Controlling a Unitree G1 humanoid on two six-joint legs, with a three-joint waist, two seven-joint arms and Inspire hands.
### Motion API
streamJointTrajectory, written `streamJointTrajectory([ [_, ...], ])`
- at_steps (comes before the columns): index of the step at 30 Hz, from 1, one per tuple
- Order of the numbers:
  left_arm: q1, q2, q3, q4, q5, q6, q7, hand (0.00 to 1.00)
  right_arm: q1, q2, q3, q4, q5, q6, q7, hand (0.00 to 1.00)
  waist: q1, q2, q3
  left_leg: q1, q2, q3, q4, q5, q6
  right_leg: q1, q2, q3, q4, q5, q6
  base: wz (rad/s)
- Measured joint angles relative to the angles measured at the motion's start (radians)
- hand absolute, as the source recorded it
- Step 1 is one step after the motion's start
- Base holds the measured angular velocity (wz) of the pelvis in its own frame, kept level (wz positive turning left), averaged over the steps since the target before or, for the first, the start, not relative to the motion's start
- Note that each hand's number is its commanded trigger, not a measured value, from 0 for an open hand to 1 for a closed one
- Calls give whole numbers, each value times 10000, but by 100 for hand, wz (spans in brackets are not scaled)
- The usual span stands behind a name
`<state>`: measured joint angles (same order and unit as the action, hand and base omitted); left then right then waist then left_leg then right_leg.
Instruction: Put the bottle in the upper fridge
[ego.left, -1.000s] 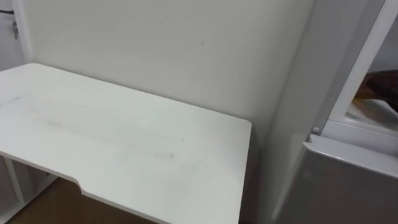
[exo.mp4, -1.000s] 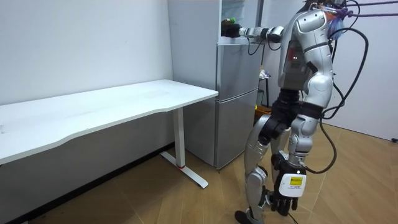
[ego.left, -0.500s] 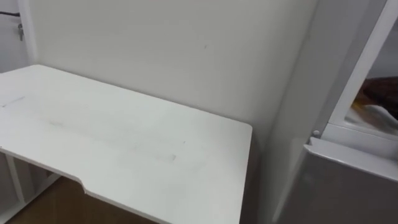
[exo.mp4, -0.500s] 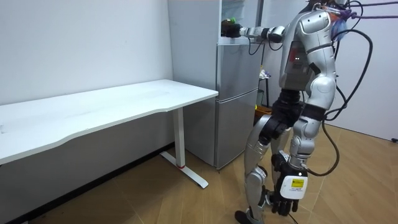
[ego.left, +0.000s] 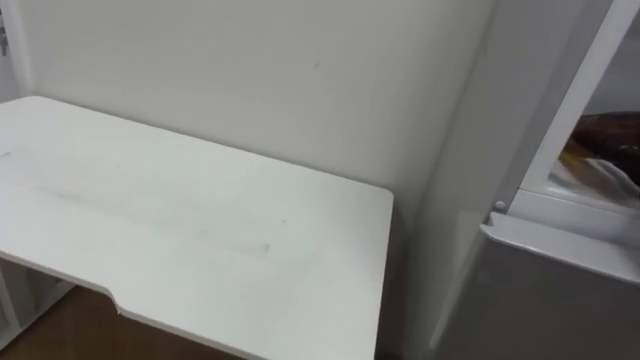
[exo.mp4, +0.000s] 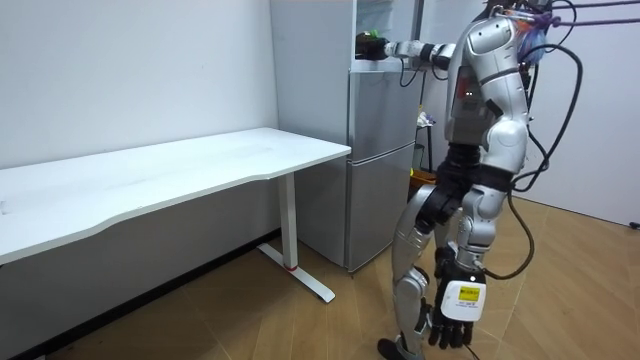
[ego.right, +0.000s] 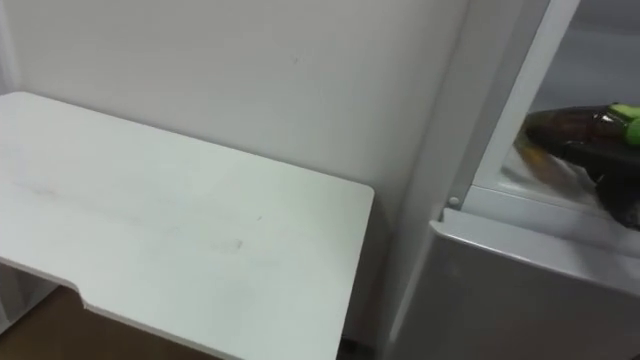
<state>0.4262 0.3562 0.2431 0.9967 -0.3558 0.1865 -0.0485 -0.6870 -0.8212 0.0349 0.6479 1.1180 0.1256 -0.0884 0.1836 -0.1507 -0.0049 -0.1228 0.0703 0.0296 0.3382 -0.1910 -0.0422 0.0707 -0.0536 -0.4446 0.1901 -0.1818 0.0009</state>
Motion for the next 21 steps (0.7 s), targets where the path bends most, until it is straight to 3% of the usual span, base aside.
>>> streamJointTrajectory([
  [4,91,-432,92,-6,-31,8,188,0,755,0,-385,-1238,-381,80,-70,0,-208,159,60,166,13,89,-90,-18,7,119,-16,24,-21,3,6,-4],
  [8,136,-579,120,32,-31,-22,186,0,1481,0,-756,-2008,-931,82,-99,0,-315,250,-5,311,36,226,-186,-21,7,191,-32,90,-15,1,9,-8],
  [13,411,-609,125,-53,-15,-144,180,0,2181,-2,-1251,-2456,-954,63,-415,0,-732,346,-51,369,54,393,-202,-19,11,178,-29,334,-30,-3,12,-10],
  [21,534,-681,120,-30,-38,-268,115,0,3858,1,-1990,-3687,-1402,-51,-1146,0,-793,136,6,642,49,637,-366,-23,17,234,-45,642,-34,-46,58,-10],
])
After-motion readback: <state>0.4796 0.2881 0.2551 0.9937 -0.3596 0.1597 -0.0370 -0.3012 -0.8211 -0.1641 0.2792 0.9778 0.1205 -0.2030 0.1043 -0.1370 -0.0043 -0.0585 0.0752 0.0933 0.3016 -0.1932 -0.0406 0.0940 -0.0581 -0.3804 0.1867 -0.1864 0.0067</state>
